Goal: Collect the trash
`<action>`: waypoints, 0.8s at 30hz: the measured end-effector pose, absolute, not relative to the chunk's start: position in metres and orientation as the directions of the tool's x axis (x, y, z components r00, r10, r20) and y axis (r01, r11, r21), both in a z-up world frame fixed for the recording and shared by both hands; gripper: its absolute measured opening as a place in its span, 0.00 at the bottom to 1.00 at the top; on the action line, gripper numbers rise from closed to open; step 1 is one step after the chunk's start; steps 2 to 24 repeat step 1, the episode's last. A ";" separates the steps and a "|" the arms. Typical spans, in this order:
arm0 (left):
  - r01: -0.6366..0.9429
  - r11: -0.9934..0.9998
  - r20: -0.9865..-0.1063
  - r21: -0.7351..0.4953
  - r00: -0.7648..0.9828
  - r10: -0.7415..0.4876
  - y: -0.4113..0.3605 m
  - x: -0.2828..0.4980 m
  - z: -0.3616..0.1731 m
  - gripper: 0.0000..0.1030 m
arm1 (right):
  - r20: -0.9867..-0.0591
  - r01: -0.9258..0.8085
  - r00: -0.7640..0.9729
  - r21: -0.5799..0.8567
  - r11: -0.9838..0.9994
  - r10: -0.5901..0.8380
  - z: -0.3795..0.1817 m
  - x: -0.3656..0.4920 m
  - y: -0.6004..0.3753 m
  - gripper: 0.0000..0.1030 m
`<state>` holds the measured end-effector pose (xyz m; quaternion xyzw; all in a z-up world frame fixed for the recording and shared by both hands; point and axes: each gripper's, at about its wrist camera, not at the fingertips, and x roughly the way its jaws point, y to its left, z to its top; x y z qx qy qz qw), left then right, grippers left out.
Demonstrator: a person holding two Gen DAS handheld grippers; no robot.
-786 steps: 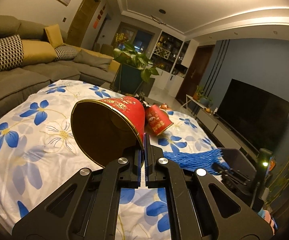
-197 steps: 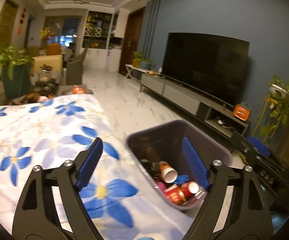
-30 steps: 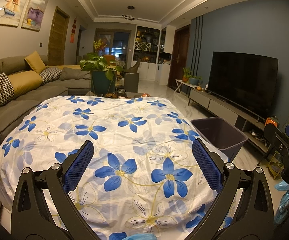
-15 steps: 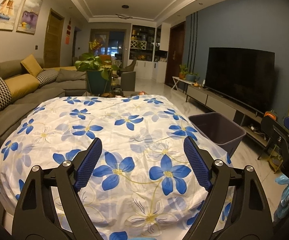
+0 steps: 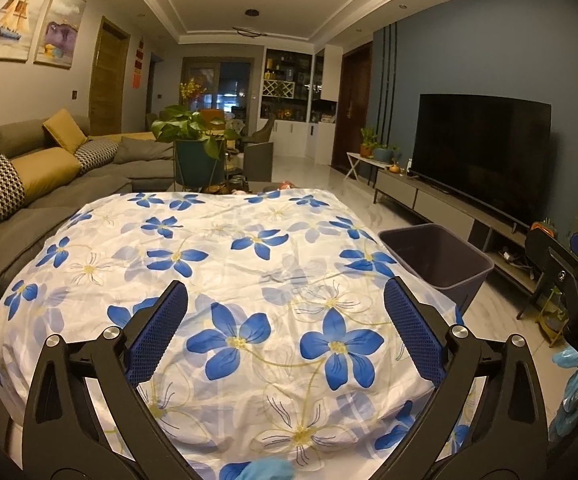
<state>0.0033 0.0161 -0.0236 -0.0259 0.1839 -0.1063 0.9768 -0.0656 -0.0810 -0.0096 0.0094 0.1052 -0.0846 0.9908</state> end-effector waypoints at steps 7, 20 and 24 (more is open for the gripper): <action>0.199 0.975 -0.352 -0.094 0.910 -0.220 0.017 0.003 -0.023 0.94 | -0.208 0.171 0.964 0.001 0.985 -0.167 -0.009 -0.065 -0.081 0.95; 0.199 0.975 -0.352 -0.094 0.910 -0.220 0.017 0.003 -0.023 0.94 | -0.208 0.171 0.964 0.001 0.985 -0.167 -0.009 -0.065 -0.081 0.95; 0.199 0.975 -0.352 -0.094 0.910 -0.220 0.017 0.003 -0.023 0.94 | -0.208 0.171 0.964 0.001 0.985 -0.167 -0.009 -0.065 -0.081 0.95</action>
